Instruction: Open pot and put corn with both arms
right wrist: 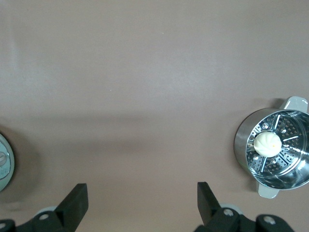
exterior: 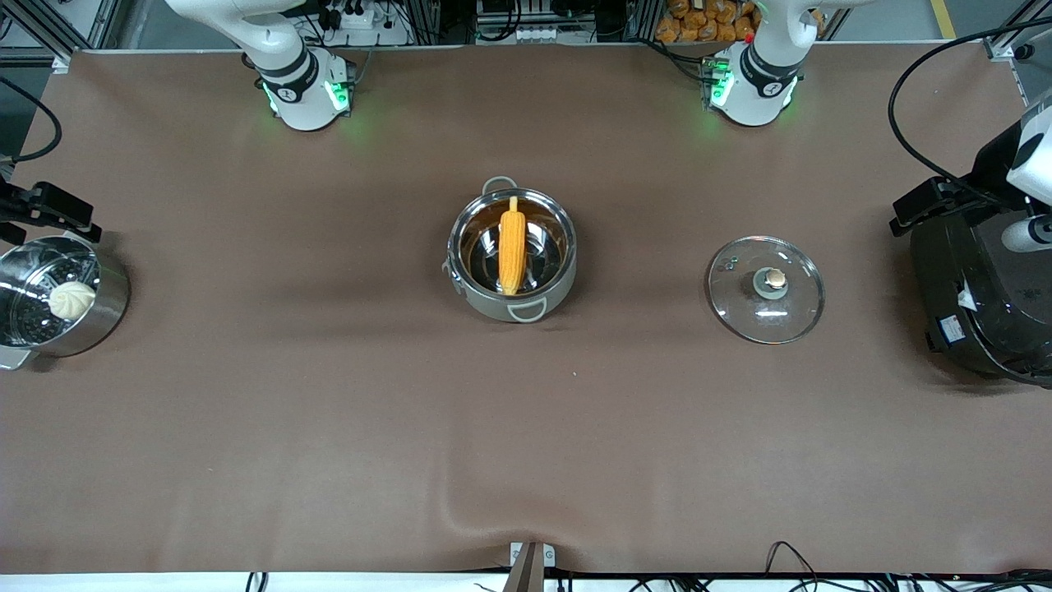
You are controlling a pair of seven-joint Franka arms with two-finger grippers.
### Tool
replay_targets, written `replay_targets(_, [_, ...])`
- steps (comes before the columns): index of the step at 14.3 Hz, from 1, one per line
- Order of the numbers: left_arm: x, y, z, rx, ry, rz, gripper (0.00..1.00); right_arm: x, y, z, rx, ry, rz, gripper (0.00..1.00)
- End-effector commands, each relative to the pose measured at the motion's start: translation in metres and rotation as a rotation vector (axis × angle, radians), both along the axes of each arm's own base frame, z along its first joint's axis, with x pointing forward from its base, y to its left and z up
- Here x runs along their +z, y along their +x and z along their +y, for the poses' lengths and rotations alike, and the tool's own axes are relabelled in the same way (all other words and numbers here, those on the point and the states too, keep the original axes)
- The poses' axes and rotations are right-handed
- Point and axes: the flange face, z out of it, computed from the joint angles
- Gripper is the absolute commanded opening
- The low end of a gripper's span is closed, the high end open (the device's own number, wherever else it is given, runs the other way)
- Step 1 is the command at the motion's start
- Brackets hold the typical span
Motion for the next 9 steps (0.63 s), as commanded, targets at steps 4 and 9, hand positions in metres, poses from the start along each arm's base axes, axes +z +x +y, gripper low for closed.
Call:
replay_targets(4, [0.003, -0.003, 0.004, -0.069, -0.019, 0.018, 1.00, 0.000, -0.010, 0.000, 0.009, 0.014, -0.001, 1.00])
replay_targets(9, [0.003, -0.004, 0.003, -0.100, -0.005, 0.031, 1.00, -0.013, -0.014, 0.005, 0.012, 0.020, 0.066, 1.00])
